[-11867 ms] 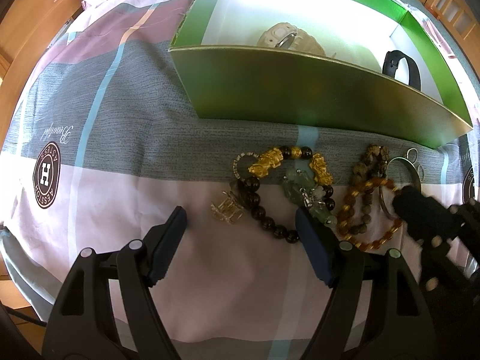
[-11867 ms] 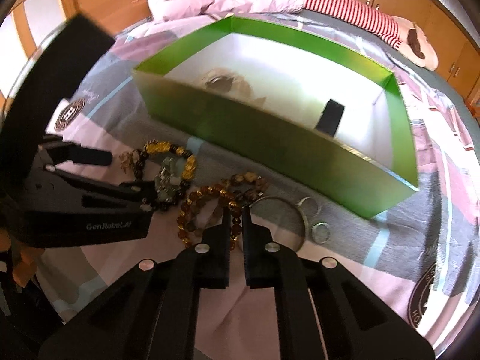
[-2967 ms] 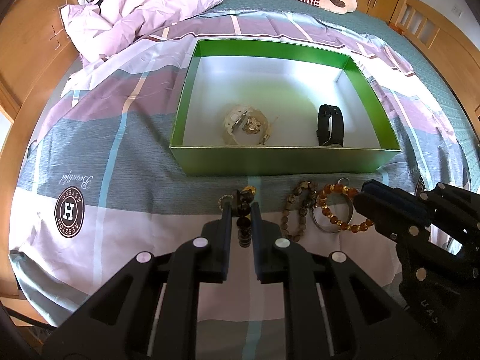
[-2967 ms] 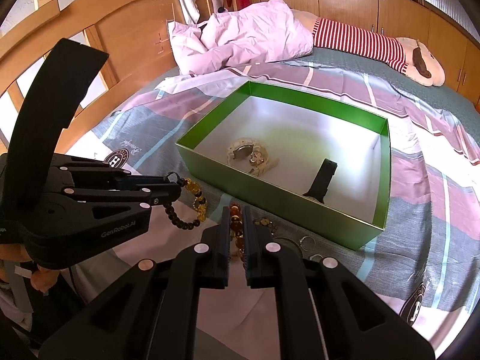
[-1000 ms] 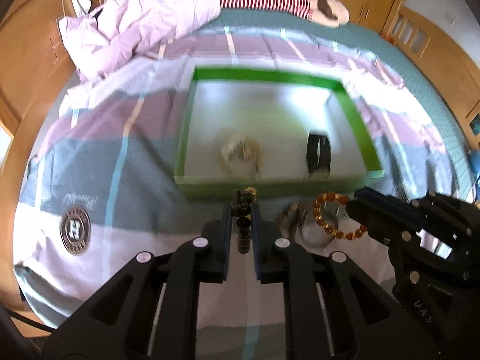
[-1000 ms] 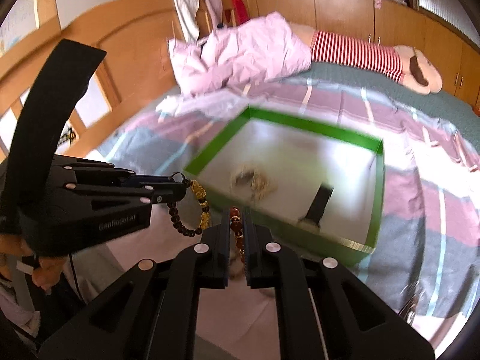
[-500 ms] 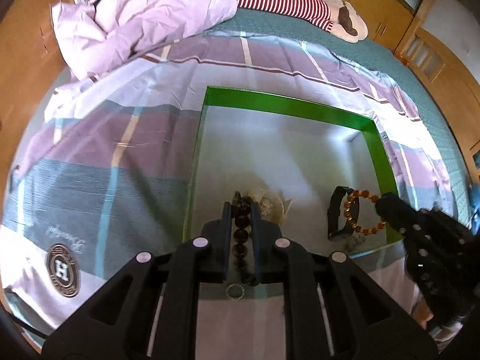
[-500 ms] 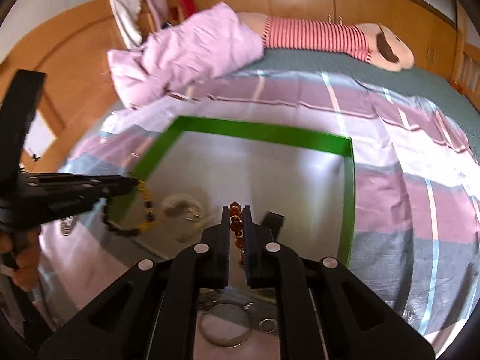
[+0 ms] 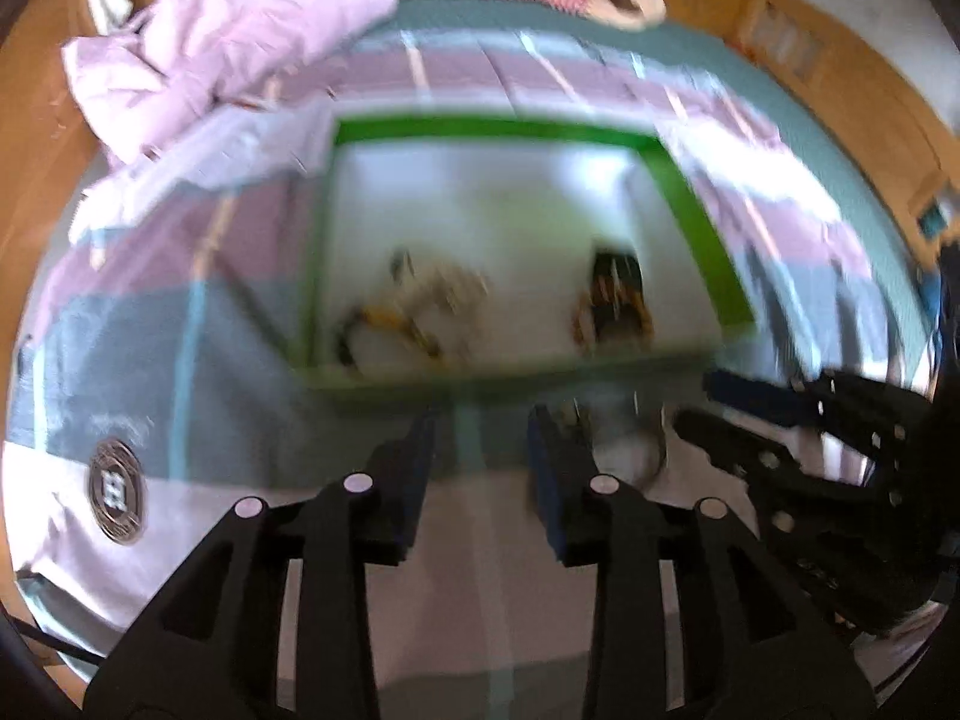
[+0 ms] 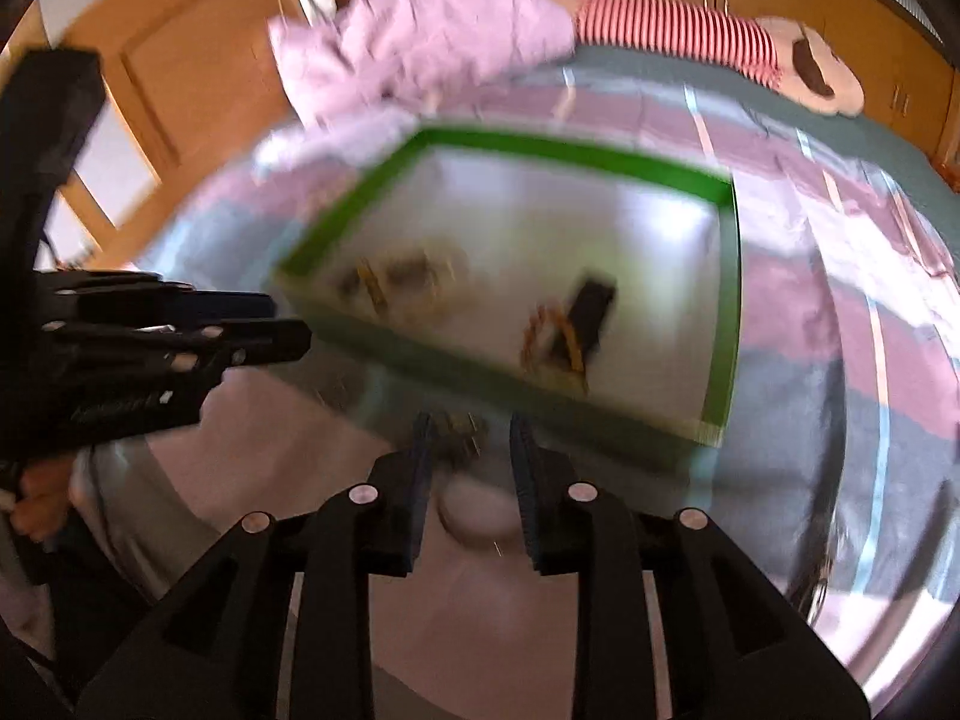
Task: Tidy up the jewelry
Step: 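Carry both bracelets into the green box and open both tools, then grasp the rhinestone ring with the left tool while the right tool grasps the silver bangle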
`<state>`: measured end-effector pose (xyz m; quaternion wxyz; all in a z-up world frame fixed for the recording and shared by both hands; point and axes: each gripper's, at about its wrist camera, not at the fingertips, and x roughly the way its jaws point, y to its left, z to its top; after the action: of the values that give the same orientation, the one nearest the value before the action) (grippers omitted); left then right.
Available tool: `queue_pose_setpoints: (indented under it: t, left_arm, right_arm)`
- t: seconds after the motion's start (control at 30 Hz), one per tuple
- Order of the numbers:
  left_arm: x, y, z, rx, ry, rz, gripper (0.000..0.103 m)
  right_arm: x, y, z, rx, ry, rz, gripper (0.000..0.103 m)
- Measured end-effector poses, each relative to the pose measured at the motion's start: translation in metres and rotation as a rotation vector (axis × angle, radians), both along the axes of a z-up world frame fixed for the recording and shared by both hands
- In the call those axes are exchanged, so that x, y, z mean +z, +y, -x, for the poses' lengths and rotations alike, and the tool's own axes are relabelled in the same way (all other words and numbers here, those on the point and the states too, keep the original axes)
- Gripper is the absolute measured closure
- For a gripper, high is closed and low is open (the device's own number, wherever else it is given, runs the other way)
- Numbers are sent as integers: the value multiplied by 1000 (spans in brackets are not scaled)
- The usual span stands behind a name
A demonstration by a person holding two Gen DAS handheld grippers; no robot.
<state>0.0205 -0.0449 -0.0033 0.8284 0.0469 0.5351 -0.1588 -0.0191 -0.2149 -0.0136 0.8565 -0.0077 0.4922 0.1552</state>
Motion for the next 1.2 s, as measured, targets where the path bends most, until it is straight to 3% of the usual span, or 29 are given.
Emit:
queue_pose_setpoints:
  t: [0.1, 0.17, 0.33, 0.6, 0.73, 1.03, 1.1, 1.2]
  left_arm:
    - [-34, -13, 5, -9, 70, -44, 71]
    - [-56, -22, 4, -8, 100, -84, 72]
    - [-80, -26, -4, -5, 146, -105, 71]
    - [-82, -26, -6, -16, 138, -121, 69]
    - [-83, -30, -5, -25, 134, -134, 62]
    - [-85, -37, 0, -26, 126, -146, 62]
    - [-86, -39, 2, -25, 125, -148, 64]
    - [-85, -42, 9, -16, 123, -152, 83]
  right_arm:
    - [-29, -1, 2, -34, 105, 18, 77]
    - [-39, -1, 3, -46, 124, 53, 77]
    - [-53, 3, 1, -45, 149, 85, 77]
    - [-57, 9, -7, -66, 131, 132, 77]
    - [-57, 10, -7, -71, 125, 143, 77]
    - [-66, 11, -12, -77, 153, 149, 78]
    - [-66, 10, -11, -72, 148, 150, 88]
    - [-67, 11, -9, -67, 148, 141, 96]
